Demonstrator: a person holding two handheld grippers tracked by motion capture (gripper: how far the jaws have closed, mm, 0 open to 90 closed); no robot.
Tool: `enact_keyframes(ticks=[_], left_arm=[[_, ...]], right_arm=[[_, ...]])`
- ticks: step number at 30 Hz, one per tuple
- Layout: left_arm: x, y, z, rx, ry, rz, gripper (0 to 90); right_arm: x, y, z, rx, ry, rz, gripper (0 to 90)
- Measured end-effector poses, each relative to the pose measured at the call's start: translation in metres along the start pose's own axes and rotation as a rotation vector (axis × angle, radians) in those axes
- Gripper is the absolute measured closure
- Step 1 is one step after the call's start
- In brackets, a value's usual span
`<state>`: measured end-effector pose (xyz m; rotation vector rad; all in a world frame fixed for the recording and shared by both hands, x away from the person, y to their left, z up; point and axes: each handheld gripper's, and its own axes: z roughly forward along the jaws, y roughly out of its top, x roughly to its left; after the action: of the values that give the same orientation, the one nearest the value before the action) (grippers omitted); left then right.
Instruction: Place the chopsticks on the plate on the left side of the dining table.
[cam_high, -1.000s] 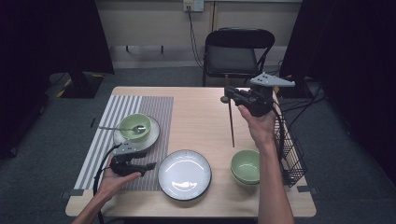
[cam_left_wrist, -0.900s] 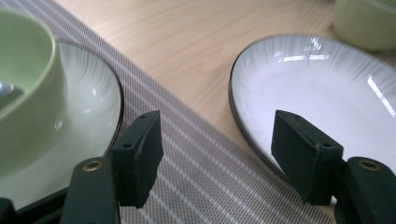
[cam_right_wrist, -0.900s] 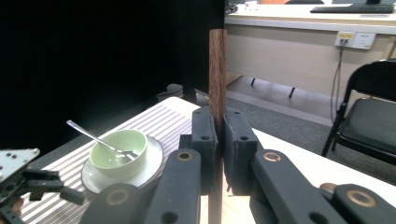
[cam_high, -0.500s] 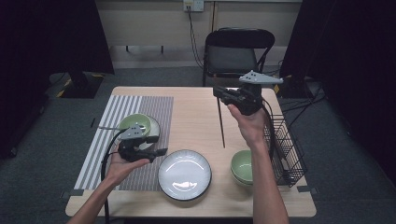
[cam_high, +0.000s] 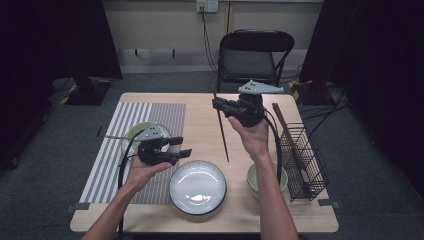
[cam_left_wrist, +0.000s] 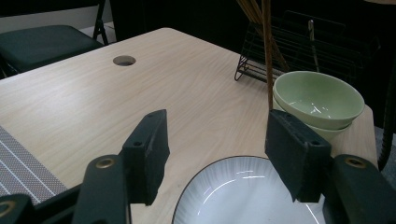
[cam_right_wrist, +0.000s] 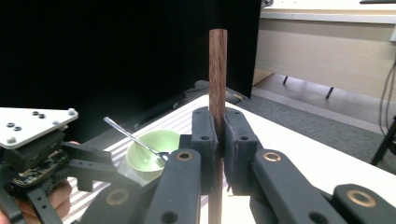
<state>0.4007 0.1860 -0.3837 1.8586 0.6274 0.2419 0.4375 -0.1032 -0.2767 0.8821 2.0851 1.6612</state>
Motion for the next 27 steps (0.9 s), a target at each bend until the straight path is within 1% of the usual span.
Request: enact_keyframes(ticks=[2,3,4,6,7,9,11,13,14,16,21,22,24,25,27], left_arm=[[0.0,0.0,-0.001,0.005,0.002,-0.002,39.1],[0.0,0.001,-0.002,-0.002,0.004,0.001,39.5],[-0.001,0.0,-0.003,-0.006,0.004,-0.005,40.0],[-0.001,0.0,-0.004,-0.004,0.001,-0.006,40.0],[0.0,0.0,-0.004,-0.004,0.003,0.003,40.0],[-0.001,0.0,-0.004,-0.013,-0.002,-0.005,40.0],[-0.001,0.001,-0.003,-0.024,-0.014,-0.021,40.0],[-0.002,0.003,-0.001,-0.032,-0.017,-0.014,39.7],[-0.002,0.004,0.0,-0.035,-0.024,-0.025,39.2],[-0.002,0.005,0.002,-0.05,-0.027,-0.031,39.1],[-0.002,0.008,0.002,-0.059,-0.032,-0.023,38.8],[-0.003,0.007,0.003,-0.073,-0.022,-0.027,38.8],[-0.002,0.006,0.005,-0.087,-0.011,-0.021,39.5],[-0.001,0.005,0.006,-0.081,-0.007,-0.024,39.7],[0.001,0.003,0.006,-0.079,-0.001,-0.016,41.5]], right_arm=[[0.004,0.0,0.004,0.001,0.013,-0.002,84.3],[0.006,-0.001,0.006,0.005,0.018,-0.006,84.4],[0.008,-0.001,0.008,0.009,0.022,-0.007,84.4],[0.012,-0.002,0.012,0.006,0.037,-0.009,84.3],[0.014,-0.002,0.014,0.008,0.039,-0.009,84.4],[0.017,-0.003,0.018,0.004,0.053,-0.005,84.4],[0.02,-0.003,0.022,-0.003,0.066,-0.002,84.4],[0.024,-0.003,0.026,-0.004,0.08,0.0,84.4],[0.027,-0.002,0.029,0.0,0.083,-0.004,84.4],[0.031,-0.001,0.033,-0.001,0.098,-0.007,84.4],[0.044,0.004,0.042,-0.016,0.13,-0.008,84.4],[0.046,0.005,0.043,-0.022,0.142,-0.005,84.4],[0.049,0.006,0.047,-0.041,0.169,0.011,84.4],[0.051,0.006,0.049,-0.037,0.171,0.009,84.4],[0.055,0.007,0.053,-0.033,0.18,0.005,84.4]])
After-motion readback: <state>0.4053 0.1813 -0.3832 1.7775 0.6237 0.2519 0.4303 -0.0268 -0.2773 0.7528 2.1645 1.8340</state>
